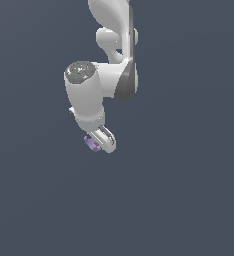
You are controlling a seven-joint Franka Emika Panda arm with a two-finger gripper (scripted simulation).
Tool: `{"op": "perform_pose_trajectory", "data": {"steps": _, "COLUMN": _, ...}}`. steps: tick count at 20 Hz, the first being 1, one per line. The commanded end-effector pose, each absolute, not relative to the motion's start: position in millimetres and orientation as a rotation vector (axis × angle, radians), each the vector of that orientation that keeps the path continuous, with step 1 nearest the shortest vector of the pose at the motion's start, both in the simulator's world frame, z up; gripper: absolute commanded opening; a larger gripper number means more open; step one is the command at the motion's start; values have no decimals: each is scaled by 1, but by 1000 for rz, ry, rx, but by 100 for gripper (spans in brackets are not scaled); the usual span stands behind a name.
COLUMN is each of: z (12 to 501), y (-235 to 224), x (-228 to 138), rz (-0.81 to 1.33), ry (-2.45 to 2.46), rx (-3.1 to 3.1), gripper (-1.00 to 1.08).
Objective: Pick up the object and move it to a goal position.
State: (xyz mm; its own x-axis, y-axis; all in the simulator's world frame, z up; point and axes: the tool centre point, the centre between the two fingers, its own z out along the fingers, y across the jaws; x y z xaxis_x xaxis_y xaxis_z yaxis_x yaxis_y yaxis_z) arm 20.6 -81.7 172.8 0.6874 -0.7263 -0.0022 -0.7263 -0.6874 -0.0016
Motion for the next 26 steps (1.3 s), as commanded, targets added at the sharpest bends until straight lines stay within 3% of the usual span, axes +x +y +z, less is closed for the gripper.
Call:
{"op": "perform_pose_trajectory", "data": {"steps": 1, "z": 195, "y": -88, "x": 8, "rz": 2, "ry": 1241, "rx": -2883, "gripper": -100}}
{"op": "perform_pose_trajectory", "data": {"steps": 16, "z": 341, "y": -128, "x": -65, "rz": 1, "ry": 1243, "rx": -2883, "gripper": -100}}
{"op": "perform_pose_trajectory", "data": {"steps": 26, "z": 402, "y": -145, "x": -93, "rz": 1, "ry": 1243, "rx": -2885, "gripper": -100}}
